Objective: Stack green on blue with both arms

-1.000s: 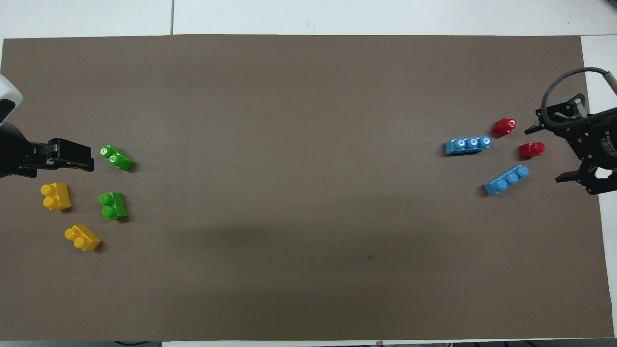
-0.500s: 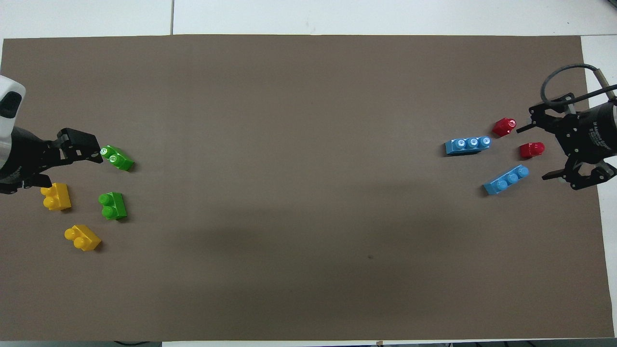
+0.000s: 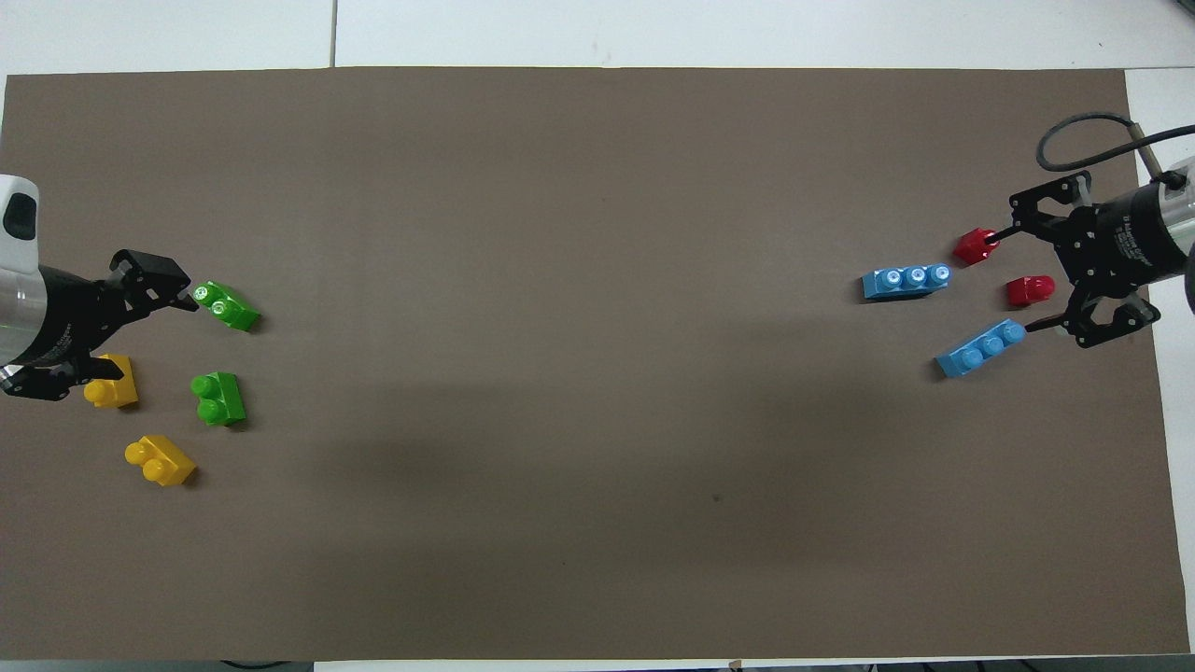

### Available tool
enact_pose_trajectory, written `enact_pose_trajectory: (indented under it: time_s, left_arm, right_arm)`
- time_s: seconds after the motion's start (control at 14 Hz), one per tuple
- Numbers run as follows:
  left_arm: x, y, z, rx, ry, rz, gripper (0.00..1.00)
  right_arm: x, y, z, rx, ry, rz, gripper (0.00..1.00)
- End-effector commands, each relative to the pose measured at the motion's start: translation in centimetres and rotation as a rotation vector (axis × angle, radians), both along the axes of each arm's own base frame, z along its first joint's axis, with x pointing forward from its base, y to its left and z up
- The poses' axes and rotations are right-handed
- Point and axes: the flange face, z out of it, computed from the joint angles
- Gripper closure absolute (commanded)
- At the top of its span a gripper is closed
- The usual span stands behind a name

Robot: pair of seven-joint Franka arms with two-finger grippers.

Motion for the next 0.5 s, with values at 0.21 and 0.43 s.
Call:
enact_pose_trajectory:
  time_s: [0.21,0.43]
  left_arm:
    - [2.5,1.7,-6.9,-0.043,0.005,0.113,0.0]
    - [4.2,2.2,-10.0,-0.052,-0.009,0.123,0.0]
  right_arm:
    - [3.2,-1.1,-4.0,0.075,-0.001,-0.148,0.01]
    - [4.1,-1.3,-6.0,0.078,0.005,-0.211,0.01]
